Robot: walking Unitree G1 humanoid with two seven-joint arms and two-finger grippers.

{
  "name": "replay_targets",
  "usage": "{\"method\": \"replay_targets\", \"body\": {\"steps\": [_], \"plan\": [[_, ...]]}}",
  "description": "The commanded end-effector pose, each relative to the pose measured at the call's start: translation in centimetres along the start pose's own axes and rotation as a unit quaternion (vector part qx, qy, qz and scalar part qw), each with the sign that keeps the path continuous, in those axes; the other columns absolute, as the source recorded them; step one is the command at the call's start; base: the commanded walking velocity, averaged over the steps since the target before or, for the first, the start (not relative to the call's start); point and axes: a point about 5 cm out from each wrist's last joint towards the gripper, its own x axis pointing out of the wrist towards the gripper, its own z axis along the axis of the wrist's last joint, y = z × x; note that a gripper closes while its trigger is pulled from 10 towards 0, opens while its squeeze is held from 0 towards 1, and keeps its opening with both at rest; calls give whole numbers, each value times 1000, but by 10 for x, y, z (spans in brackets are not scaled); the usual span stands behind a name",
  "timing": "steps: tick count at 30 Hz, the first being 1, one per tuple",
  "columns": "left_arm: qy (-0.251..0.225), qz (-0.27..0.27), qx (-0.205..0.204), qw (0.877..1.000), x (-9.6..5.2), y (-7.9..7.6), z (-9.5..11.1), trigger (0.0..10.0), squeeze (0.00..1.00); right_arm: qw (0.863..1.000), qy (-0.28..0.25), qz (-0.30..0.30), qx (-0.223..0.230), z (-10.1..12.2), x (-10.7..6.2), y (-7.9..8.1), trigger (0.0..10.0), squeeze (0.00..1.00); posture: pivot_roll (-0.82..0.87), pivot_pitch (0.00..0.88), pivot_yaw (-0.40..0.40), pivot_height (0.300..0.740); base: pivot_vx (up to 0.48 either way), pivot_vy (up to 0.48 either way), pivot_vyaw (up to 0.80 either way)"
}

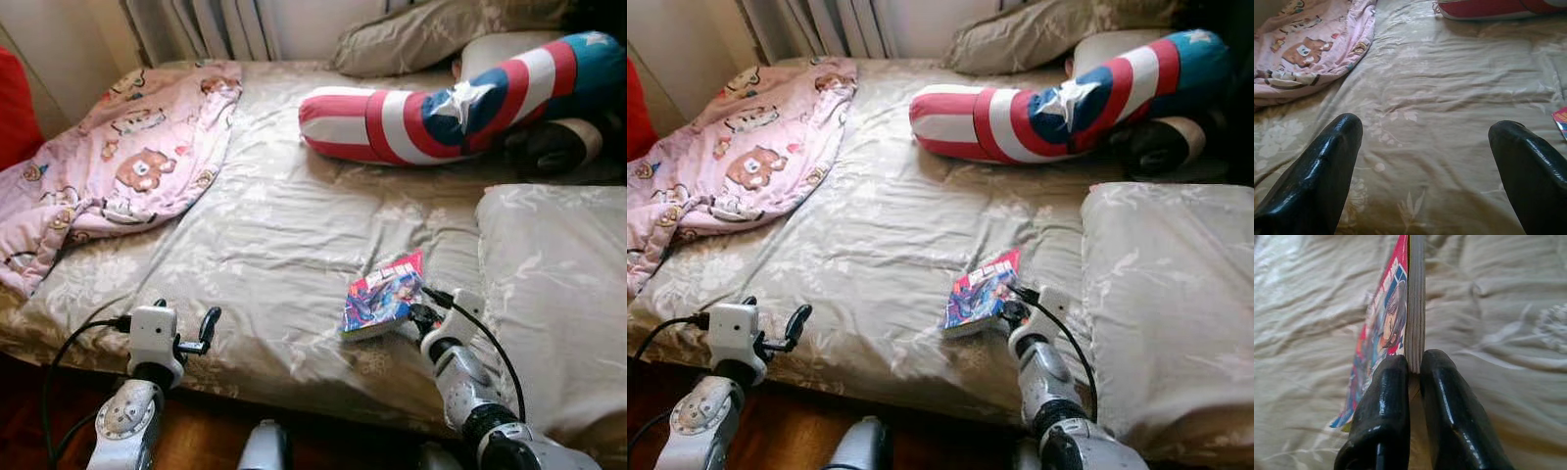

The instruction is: Clean up the room

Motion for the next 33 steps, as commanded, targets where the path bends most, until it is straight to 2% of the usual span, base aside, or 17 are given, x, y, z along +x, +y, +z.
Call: {"method": "replay_targets", "body": {"steps": [1, 8, 20, 30, 31, 32, 33], "plan": [[7, 5, 2, 1000, -3, 5, -1, 10000, 0, 1000, 0, -11, -12, -2, -1, -4, 10000, 0, 241, 148, 91, 646, 0, 0, 0], [22, -9, 8, 1000, -8, 3, -4, 10000, 0, 999, -14, -41, -11, 6, -3, -18, 10000, 0, 232, 134, 100, 646, 0, 0, 0], [28, -7, 7, 1000, -10, 4, -7, 10000, 0, 999, -3, -51, -18, -6, -8, -24, 10000, 0, 228, 116, 99, 646, 0, 0, 0], [27, -6, 5, 1000, -7, 3, -5, 10000, 0, 998, -8, -59, -16, -4, -9, -28, 10000, 0, 229, 126, 97, 646, 0, 0, 0], [27, -5, 4, 1000, -7, 3, -5, 10000, 0, 998, -11, -59, -15, -2, -9, -28, 10000, 153, 230, 126, 97, 646, 0, 0, 0], [27, -5, 4, 1000, -7, 3, -5, 10000, 0, 998, -12, -59, -15, -1, -8, -28, 10000, 153, 230, 126, 97, 646, 0, 0, 0], [26, -4, 4, 1000, -7, 3, -5, 10000, 0, 998, -17, -61, -14, 2, -8, -28, 10000, 753, 231, 126, 97, 646, 0, 0, 0]]}}
